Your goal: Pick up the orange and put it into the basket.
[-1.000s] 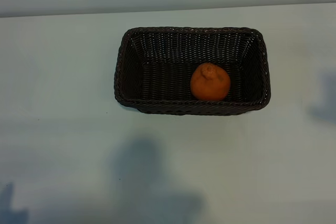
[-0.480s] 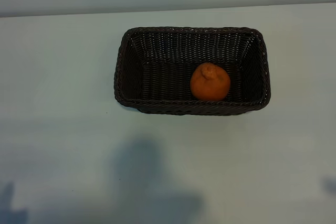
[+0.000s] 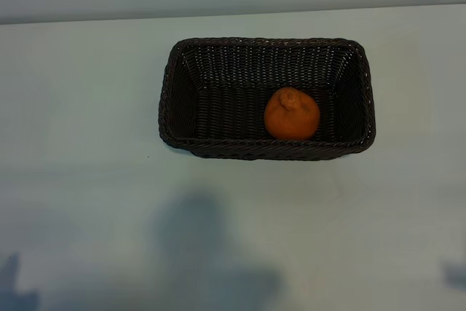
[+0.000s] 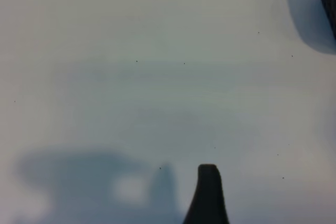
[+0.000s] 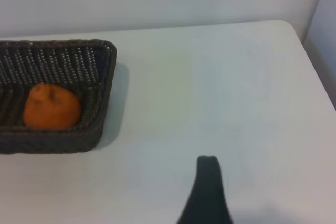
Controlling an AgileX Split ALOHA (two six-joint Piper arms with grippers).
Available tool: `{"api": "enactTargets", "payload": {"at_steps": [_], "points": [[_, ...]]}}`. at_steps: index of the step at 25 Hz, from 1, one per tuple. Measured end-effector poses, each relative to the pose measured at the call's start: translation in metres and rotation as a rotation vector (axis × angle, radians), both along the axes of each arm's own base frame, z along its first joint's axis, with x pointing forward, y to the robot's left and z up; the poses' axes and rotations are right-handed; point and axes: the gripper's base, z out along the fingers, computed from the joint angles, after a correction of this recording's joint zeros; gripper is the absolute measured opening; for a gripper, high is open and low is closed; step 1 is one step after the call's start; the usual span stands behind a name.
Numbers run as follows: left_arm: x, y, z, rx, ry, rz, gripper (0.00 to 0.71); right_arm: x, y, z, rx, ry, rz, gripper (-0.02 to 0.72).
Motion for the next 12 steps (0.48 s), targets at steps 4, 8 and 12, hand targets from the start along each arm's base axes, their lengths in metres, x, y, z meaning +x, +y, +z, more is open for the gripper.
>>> {"api": "enactTargets", "payload": {"at_steps": [4,8,12], "points": [[0.000,0.000,0.000,0.000,0.000,0.000,0.592,0.005,0.000,-0.013,-0.019,0.009,0.007,0.559],[0.000,0.000,0.000,0.000,0.000,0.000,0.592,0.009,-0.001,-0.018,-0.020,0.027,0.008,0.559],[0.000,0.000,0.000,0.000,0.000,0.000,0.592,0.014,-0.001,-0.027,-0.017,0.059,0.009,0.559]]}}
